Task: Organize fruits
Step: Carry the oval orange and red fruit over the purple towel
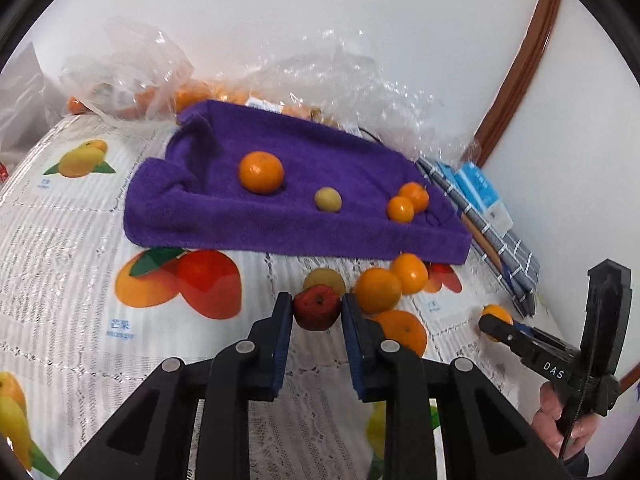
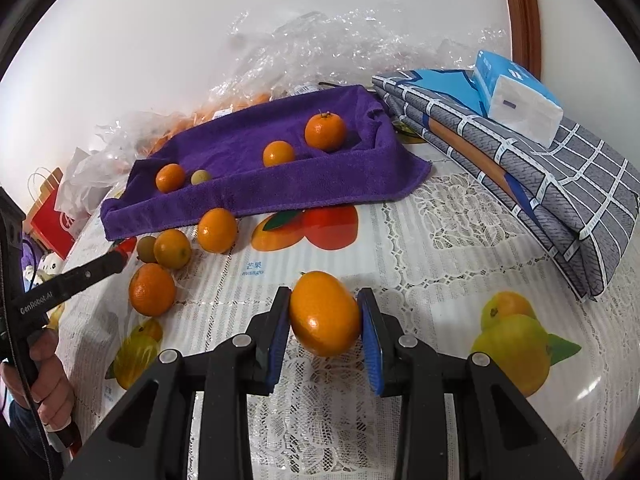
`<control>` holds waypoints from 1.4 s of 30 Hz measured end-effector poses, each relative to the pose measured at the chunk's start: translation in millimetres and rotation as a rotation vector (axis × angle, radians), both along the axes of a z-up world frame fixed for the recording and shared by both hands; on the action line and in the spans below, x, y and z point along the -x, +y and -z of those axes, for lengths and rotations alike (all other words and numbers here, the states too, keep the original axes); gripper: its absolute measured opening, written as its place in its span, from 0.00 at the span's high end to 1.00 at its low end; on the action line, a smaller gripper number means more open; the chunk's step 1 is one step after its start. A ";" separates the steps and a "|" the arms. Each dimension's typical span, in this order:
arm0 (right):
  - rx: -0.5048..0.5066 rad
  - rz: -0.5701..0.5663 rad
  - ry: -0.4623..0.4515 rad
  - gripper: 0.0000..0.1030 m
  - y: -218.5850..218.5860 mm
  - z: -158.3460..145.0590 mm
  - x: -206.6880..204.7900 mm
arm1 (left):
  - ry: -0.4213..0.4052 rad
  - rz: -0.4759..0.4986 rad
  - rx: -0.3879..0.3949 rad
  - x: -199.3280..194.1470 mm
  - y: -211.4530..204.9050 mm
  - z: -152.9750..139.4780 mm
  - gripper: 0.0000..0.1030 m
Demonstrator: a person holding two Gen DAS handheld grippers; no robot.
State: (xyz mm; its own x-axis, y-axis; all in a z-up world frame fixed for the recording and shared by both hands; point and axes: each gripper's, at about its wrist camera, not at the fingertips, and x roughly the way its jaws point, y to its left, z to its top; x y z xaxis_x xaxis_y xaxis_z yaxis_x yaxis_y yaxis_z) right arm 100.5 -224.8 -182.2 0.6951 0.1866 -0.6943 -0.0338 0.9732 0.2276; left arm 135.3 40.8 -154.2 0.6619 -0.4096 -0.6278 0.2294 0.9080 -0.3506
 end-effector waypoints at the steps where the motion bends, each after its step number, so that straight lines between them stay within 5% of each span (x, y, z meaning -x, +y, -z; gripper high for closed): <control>1: -0.002 0.001 -0.003 0.68 -0.4 -0.3 0.7 | -0.005 0.000 0.000 0.2 0.3 -0.6 0.77; 19: -0.027 0.037 -0.049 0.68 -9.4 -7.1 11.0 | -0.126 -0.090 0.036 10.9 15.4 -16.6 0.77; 26: -0.064 0.021 -0.047 0.68 -12.7 -25.6 7.5 | -0.201 -0.136 -0.005 20.6 17.8 -33.7 0.77; 36: 0.020 0.020 -0.186 0.68 -0.3 -80.5 -34.4 | -0.254 -0.167 -0.051 -19.3 20.4 -79.9 0.77; 42: -0.006 -0.020 -0.219 0.68 15.8 -94.5 -72.8 | -0.248 -0.173 0.012 -56.2 15.1 -81.1 0.77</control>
State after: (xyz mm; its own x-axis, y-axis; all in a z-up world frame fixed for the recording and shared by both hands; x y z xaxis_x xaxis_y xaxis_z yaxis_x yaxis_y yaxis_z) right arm 173.3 -209.0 -87.8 0.8255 0.2054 -0.5257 -0.1024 0.9705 0.2185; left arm 191.5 55.9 -73.0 0.8551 -0.2834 -0.4342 0.1512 0.9373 -0.3140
